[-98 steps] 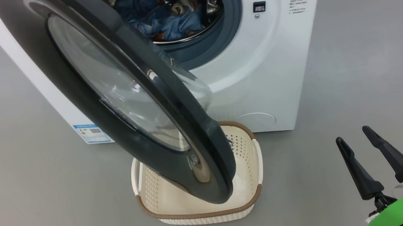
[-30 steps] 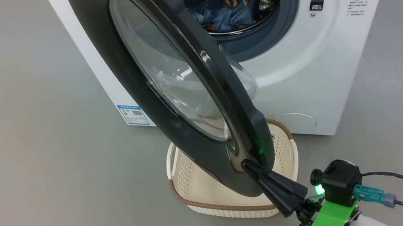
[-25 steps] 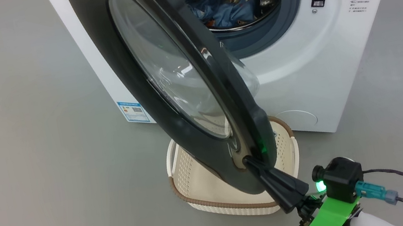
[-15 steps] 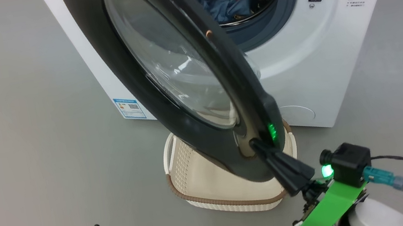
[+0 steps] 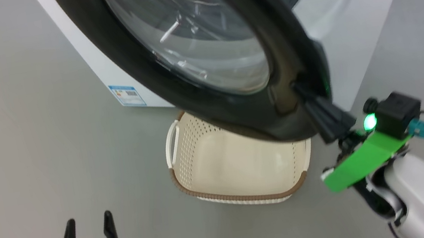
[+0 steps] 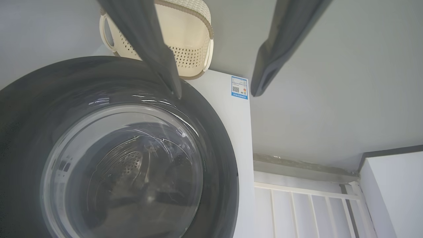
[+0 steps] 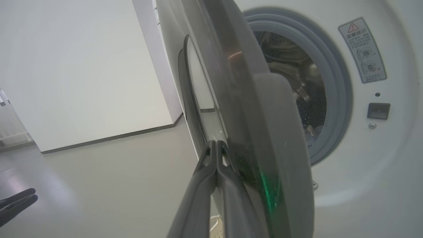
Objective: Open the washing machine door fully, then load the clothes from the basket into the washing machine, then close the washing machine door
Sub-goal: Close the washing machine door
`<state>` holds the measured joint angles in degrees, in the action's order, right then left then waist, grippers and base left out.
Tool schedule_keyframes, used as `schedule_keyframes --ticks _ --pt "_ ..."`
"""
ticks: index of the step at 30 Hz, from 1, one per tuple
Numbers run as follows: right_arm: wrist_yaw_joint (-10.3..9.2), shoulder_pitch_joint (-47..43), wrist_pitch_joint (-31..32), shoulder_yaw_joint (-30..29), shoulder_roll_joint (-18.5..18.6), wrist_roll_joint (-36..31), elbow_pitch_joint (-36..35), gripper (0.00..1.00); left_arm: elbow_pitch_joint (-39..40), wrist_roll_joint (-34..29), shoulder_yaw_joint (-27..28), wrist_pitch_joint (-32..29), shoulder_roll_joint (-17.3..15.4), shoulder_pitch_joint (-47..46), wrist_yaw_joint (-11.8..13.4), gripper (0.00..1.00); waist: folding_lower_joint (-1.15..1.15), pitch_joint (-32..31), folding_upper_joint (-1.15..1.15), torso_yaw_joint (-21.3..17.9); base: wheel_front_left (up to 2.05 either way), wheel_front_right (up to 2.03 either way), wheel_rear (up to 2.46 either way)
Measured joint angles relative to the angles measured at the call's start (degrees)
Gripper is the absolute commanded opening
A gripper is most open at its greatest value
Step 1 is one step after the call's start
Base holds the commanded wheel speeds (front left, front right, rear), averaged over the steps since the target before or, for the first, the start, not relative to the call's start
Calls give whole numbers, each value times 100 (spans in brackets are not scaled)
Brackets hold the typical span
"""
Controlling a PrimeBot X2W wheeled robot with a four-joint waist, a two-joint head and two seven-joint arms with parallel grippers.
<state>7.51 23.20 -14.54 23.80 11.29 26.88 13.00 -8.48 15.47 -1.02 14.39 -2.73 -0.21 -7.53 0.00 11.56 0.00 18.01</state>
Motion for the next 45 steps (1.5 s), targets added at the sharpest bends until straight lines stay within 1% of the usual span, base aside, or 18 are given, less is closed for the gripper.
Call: schedule_keyframes --ticks 12,15,26,31,34,36,39,45 --pt "0 866 0 -724 215 -221 352 0 116 38 -275 1 34 -423 0 100 0 573 0 177 0 0 0" --pt "0 1024 0 -799 283 -226 392 0 152 79 -319 2 37 -506 0 100 0 671 0 229 0 0 0" --pt "0 1814 -1 -1401 485 -394 560 0 256 375 -528 21 53 -838 0 100 0 1208 0 541 0 0 0" --pt "0 2144 -2 -1640 493 -503 651 0 278 430 -608 24 60 -963 0 100 0 1442 0 648 0 0 0" --pt "10 2299 -10 -1693 492 -534 670 0 288 468 -637 25 66 -1066 0 100 0 1574 0 696 0 0 0" --pt "48 2352 -20 -1720 445 -538 671 0 290 515 -650 25 69 -1131 0 100 0 1656 0 720 0 0 0" --pt "51 2395 -20 -1742 387 -538 709 0 291 522 -681 25 70 -1183 0 100 0 1755 0 749 0 0 0" --pt "54 2525 -19 -1652 358 -536 770 0 287 522 -687 25 75 -1278 0 100 0 1838 0 745 0 0 0"
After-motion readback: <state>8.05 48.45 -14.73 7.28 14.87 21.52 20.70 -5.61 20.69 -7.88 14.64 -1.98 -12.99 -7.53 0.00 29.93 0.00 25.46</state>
